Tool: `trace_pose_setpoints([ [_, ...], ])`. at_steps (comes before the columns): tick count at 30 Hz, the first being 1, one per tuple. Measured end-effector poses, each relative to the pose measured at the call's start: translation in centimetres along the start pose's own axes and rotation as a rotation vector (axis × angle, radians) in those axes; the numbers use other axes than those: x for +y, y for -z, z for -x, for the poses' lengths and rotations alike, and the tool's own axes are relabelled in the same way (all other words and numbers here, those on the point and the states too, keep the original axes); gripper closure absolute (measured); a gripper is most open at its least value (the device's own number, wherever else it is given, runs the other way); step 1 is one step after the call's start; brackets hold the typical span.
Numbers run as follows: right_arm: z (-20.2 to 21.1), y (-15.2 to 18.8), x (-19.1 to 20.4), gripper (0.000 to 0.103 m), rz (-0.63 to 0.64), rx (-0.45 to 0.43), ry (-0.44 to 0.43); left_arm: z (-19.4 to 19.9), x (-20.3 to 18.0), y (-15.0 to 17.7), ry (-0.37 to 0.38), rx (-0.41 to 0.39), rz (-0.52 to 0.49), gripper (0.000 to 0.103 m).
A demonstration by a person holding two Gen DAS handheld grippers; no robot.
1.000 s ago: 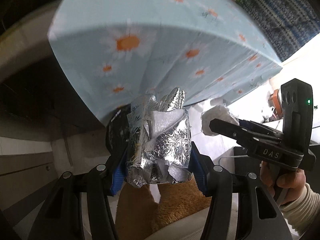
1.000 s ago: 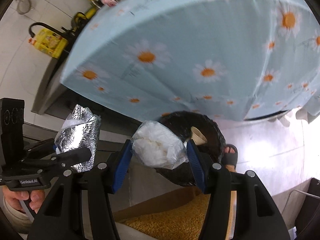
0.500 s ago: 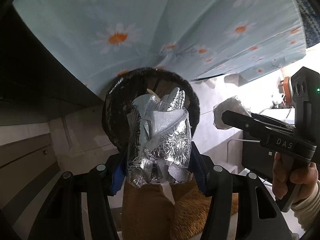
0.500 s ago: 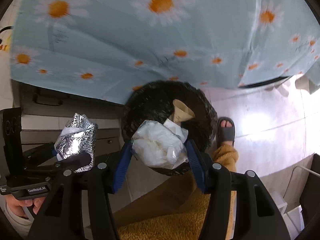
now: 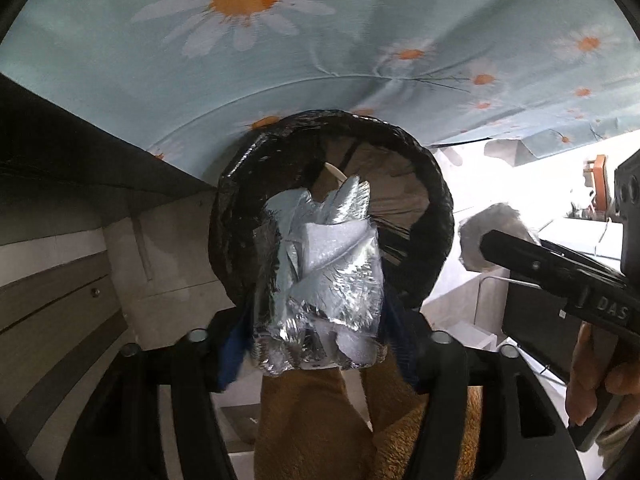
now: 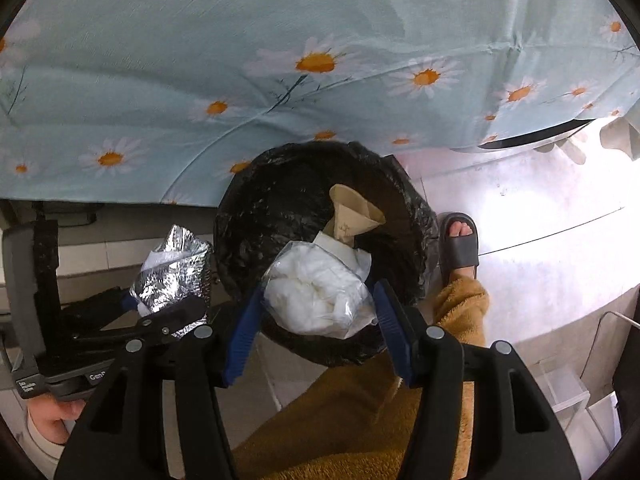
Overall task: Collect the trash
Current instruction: 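Open both tools to drop the foil and plastic bag into the bin, then raise both tools back toward the remaining trash on the counter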
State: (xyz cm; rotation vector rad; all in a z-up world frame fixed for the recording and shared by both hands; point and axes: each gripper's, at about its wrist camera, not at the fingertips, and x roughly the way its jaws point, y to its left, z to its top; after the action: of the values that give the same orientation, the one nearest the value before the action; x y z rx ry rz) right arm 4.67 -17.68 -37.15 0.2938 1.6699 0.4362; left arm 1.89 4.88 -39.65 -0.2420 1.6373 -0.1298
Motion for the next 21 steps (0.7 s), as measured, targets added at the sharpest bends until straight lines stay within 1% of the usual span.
trace_pose_setpoints([
  [1,0.1,-0.2,0.0,0.039,-0.006,-0.003,-0.009,0.1,0.1,-0.1,-0.012,-0.005,0.008,0.026],
  [7,0.7,-0.7,-0.1,0.038,-0.013,-0.014,-0.006,0.9,0.8,-0.4,-0.017,-0.013,0.029,0.026],
  [16,2.0,-0.4,0.7,0.038,-0.001,-0.019,-0.004,1.9,0.3,0.2,-0.016,-0.015,0.005,0.026],
  [21,3.3,0.0,1.4,0.038,0.012,-0.034,-0.004,3.7,0.2,0.8,-0.003,-0.046,-0.003,0.026],
])
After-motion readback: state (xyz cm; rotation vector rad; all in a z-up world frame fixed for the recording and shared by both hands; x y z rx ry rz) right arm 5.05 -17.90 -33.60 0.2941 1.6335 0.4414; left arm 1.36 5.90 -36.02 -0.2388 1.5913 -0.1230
